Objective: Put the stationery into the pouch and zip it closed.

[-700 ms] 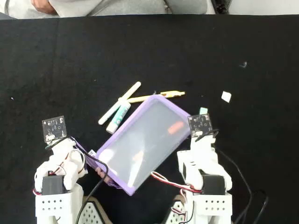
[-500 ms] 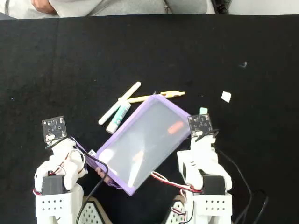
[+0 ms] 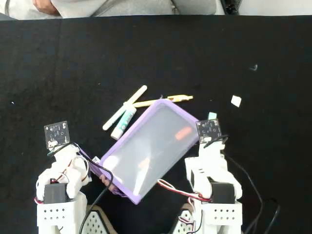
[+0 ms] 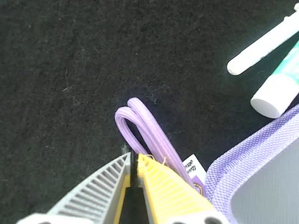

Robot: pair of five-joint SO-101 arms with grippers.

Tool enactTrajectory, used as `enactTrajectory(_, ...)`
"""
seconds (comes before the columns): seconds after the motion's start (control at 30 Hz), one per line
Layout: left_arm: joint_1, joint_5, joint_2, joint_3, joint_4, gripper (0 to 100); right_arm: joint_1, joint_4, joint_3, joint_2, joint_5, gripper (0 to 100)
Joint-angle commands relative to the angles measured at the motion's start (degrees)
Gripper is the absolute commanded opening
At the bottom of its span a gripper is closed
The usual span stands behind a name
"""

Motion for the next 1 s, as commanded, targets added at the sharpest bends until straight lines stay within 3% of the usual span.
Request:
enactTrajectory(0.0, 0.6, -0.1, -0.4, 1.2, 0.1, 3, 0.4, 0.5, -0.1, -5.1, 0.0, 8.3)
enactTrajectory(0.6, 0.6, -0.2, -0.4, 1.0, 0.1, 3, 0.7, 0.3, -0.4, -5.1, 0.3, 8.5)
enactTrajectory(0.77, 0.0, -0.2, -0.4, -4.7, 0.3, 3, 0.8, -0.3, -2.4, -4.9, 0.5, 8.5)
enactTrajectory(0.97, -4.3, -0.2, -0.4, -7.3, 0.3, 3, 0.9, 0.4, -8.7, -5.0, 8.2, 8.5)
